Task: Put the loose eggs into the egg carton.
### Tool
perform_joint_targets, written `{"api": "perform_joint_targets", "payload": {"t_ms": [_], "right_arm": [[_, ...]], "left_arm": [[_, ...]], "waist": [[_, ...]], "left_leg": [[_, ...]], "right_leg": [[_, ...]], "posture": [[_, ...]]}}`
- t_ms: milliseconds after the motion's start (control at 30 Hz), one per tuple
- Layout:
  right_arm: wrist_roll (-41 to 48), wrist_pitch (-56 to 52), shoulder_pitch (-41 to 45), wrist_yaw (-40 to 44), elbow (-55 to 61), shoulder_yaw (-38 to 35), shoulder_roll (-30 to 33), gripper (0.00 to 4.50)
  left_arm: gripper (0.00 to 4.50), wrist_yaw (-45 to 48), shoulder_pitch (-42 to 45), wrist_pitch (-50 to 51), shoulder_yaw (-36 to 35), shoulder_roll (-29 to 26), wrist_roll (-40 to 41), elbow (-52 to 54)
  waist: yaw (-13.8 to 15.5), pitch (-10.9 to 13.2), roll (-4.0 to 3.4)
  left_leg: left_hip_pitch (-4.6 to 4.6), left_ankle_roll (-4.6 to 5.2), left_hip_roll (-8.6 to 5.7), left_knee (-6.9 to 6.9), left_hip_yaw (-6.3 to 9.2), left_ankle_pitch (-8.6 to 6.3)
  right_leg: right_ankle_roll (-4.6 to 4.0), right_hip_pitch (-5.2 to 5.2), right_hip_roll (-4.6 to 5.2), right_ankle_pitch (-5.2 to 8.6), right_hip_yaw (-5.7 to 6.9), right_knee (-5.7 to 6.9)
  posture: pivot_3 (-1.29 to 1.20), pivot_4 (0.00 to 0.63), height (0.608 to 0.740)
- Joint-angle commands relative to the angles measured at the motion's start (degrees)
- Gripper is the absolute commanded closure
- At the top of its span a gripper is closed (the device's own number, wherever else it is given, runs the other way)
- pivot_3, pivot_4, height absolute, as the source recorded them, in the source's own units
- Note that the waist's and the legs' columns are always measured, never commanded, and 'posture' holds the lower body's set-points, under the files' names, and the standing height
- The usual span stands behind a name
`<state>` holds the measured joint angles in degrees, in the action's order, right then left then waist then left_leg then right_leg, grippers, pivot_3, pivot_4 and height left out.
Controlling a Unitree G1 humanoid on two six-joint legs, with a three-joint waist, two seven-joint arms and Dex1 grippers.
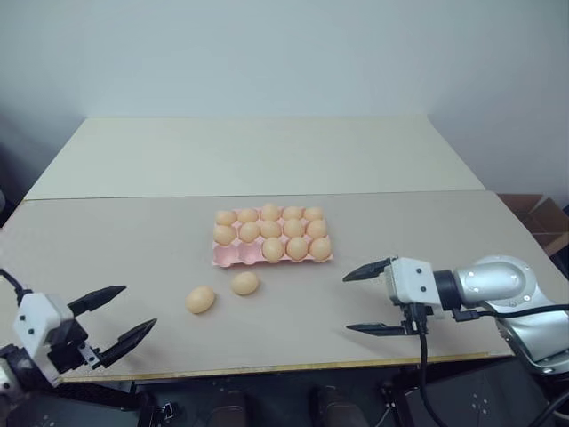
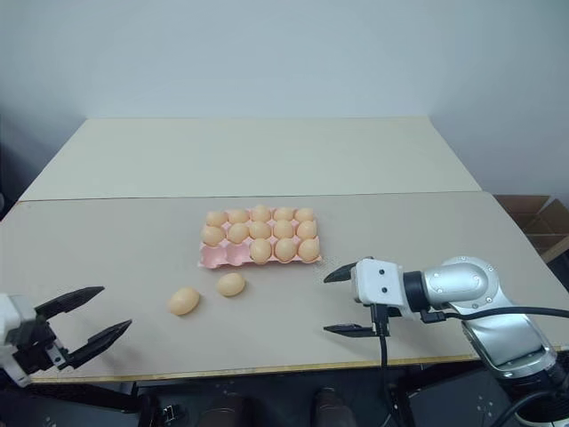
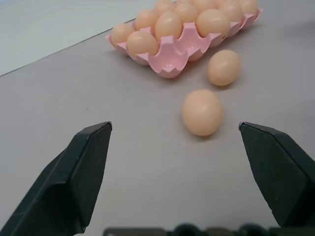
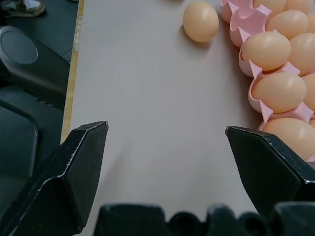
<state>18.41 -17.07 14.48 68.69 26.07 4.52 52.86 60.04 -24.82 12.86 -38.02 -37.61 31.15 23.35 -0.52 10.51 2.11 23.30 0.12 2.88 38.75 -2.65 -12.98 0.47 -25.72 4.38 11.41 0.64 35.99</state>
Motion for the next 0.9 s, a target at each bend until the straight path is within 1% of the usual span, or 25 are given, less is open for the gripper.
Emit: {"api": "perform_joint_targets", "payload": {"t_ms": [33,133,333,500,767,900], "right_arm": [[1.33,-0.73,0.31,-0.74,1.8,-2.2,0.55,0.05],[0.84,-0.98,1.02,-1.78,1.4,-2.09,0.22,0.05],[1.32,-2.37,0.9,-2.87,2.17,-3.21,0.94,0.05],[1.96,-4.07,-0.27,-4.0,3.71,-4.71,1.84,0.05],[2.14,-6.08,-0.94,-6.31,5.43,-5.99,1.96,0.05],[1.89,-6.61,-1.08,-7.13,5.71,-5.83,1.78,0.05]], "left_arm": [[0.0,0.06,1.93,-1.16,4.03,-0.81,-0.84,-0.82],[0.0,-0.68,6.54,-1.48,10.27,-1.66,-3.67,-2.83],[0.0,-3.48,13.53,0.0,18.36,-2.19,-7.33,-5.85],[0.0,-4.63,16.52,1.04,22.98,-1.99,-8.17,-6.47],[0.0,-8.96,20.66,2.16,29.46,-1.67,-13.8,-10.58],[0.0,-10.2,23.46,2.71,31.75,-1.2,-15.14,-12.35]], "waist": [[-0.08,0.0,-0.01],[0.05,0.0,0.0],[0.32,-0.02,0.02],[0.39,-0.02,0.03],[0.75,-0.02,0.03],[0.87,-0.02,0.03]], "left_leg": [[-0.01,0.0,0.0,0.0,-0.01,0.0],[-0.04,0.0,0.0,0.0,-0.01,0.0],[0.0,0.01,-0.02,0.01,-0.03,0.0],[0.02,0.01,-0.02,0.0,-0.05,0.0],[-0.02,0.01,-0.01,0.03,-0.04,0.01],[-0.02,0.01,-0.02,0.05,-0.05,0.01]], "right_leg": [[0.0,0.0,0.0,0.0,-0.01,0.0],[0.0,0.01,-0.03,0.0,-0.02,0.04],[0.01,0.02,-0.02,-0.02,-0.04,0.03],[0.03,0.01,-0.02,-0.03,-0.06,0.0],[0.05,0.03,-0.03,-0.05,-0.06,0.05],[0.06,0.05,-0.03,-0.06,-0.07,0.04]], "posture": [[0.0,0.15,0.74],[0.0,0.15,0.74],[0.0,0.15,0.74],[0.0,0.15,0.74],[0.0,0.15,0.74],[0.0,0.15,0.74]]}}
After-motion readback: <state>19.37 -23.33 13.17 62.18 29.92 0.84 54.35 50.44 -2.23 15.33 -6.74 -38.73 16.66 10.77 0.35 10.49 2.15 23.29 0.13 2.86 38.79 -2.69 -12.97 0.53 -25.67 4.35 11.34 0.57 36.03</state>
